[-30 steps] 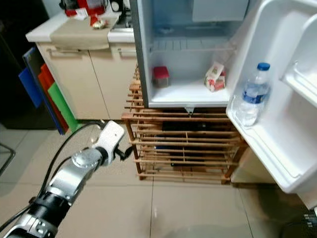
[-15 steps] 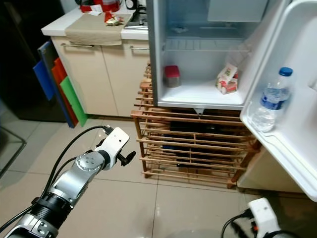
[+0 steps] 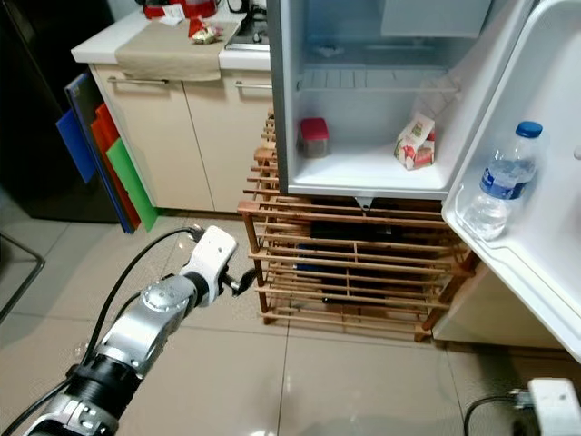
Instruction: Restocking fridge
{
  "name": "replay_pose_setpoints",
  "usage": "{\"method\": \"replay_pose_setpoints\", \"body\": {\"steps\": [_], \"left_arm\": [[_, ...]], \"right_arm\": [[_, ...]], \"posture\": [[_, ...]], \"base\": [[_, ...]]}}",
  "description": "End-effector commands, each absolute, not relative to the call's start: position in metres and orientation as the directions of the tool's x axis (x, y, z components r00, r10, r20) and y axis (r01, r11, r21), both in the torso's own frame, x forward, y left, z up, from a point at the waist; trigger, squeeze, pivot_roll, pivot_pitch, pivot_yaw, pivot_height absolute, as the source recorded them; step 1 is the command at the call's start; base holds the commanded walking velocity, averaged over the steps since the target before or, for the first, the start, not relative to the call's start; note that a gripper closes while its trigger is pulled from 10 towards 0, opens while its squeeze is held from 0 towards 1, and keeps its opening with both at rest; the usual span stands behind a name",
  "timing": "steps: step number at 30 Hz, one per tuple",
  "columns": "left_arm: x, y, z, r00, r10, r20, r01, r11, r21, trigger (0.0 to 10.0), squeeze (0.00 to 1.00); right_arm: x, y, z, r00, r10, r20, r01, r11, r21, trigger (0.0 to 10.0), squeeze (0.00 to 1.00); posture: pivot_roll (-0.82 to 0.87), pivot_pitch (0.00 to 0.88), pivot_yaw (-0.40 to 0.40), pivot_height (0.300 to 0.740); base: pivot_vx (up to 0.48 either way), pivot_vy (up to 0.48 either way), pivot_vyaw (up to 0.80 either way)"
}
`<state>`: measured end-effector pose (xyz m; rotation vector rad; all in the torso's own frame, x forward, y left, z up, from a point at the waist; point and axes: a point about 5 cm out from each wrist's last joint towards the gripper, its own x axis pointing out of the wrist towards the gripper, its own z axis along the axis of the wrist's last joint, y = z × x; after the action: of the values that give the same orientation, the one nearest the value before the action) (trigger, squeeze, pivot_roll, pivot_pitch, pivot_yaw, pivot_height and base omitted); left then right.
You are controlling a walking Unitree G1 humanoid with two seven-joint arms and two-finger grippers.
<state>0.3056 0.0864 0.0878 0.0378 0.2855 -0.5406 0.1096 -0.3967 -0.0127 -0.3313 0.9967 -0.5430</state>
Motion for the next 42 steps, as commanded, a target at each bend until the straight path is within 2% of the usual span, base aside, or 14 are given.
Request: {"method": "replay_pose_setpoints", "body": {"steps": [1,8,14,18,22,25,27,34,37,39,42], "left_arm": [[0.306,0.09,0.101,0.839,-0.508,-0.197,0.505,0.86,-0.069,10.0,0.0],[0.303,0.088,0.095,0.822,-0.526,-0.219,0.52,0.849,-0.091,10.0,0.0],[0.301,0.085,0.096,0.807,-0.55,-0.213,0.54,0.835,-0.109,10.0,0.0],[0.304,0.087,0.094,0.814,-0.532,-0.233,0.522,0.846,-0.106,10.0,0.0],[0.308,0.094,0.085,0.821,-0.488,-0.296,0.488,0.869,-0.078,10.0,0.0],[0.308,0.102,0.07,0.795,-0.442,-0.416,0.477,0.878,-0.02,10.0,0.0],[0.311,0.107,0.067,0.801,-0.406,-0.44,0.454,0.891,0.004,10.0,0.0],[0.32,0.115,0.073,0.83,-0.366,-0.42,0.426,0.903,0.056,10.0,0.0],[0.32,0.112,0.072,0.83,-0.365,-0.422,0.431,0.9,0.069,10.0,0.0],[0.319,0.111,0.07,0.828,-0.367,-0.425,0.436,0.897,0.075,10.0,0.0],[0.316,0.108,0.066,0.813,-0.382,-0.44,0.457,0.886,0.074,10.0,0.0]], "right_arm": [[0.111,-0.401,-0.009,0.407,-0.624,-0.667,0.346,0.781,-0.519,10.0,0.0],[0.1,-0.403,-0.015,0.323,-0.664,-0.674,0.374,0.744,-0.554,10.0,0.0],[0.087,-0.395,-0.028,0.289,-0.595,-0.75,0.335,0.796,-0.503,10.0,0.0],[0.076,-0.388,-0.038,0.259,-0.58,-0.772,0.311,0.807,-0.502,10.0,0.0],[0.073,-0.385,-0.042,0.229,-0.579,-0.783,0.319,0.804,-0.501,10.0,0.0],[0.074,-0.391,-0.038,0.198,-0.625,-0.755,0.336,0.767,-0.546,10.0,0.0],[0.077,-0.397,-0.032,0.192,-0.656,-0.73,0.37,0.737,-0.565,10.0,0.0],[0.082,-0.436,0.006,0.192,-0.829,-0.526,0.488,0.545,-0.682,10.0,0.0],[0.094,-0.45,0.029,0.231,-0.876,-0.423,0.547,0.477,-0.689,10.0,0.0],[0.106,-0.451,0.036,0.275,-0.878,-0.391,0.577,0.476,-0.663,10.0,0.0],[0.133,-0.44,0.04,0.402,-0.833,-0.38,0.613,0.553,-0.565,10.0,0.0]], "posture": [[-0.16,0.0,0.066,0.74],[-0.16,0.0,0.068,0.74],[-0.17,0.0,0.07,0.74],[-0.17,0.0,0.067,0.74],[-0.17,0.0,0.069,0.74],[-0.17,0.0,0.067,0.74],[-0.17,0.0,0.067,0.74],[-0.17,0.0,0.061,0.74],[-0.17,0.0,0.059,0.74],[-0.17,0.0,0.057,0.74],[-0.17,0.0,0.057,0.74]], "base": [[0.0,-0.382,0.0],[0.0,-0.457,0.0],[0.0,-0.469,0.0],[0.0,0.0,0.0],[0.0,0.0,0.0],[0.0,0.0,0.0],[0.0,0.0,0.0],[0.0,0.0,0.0],[0.0,0.0,0.0],[0.0,0.0,0.0],[0.0,0.0,0.0]]}}
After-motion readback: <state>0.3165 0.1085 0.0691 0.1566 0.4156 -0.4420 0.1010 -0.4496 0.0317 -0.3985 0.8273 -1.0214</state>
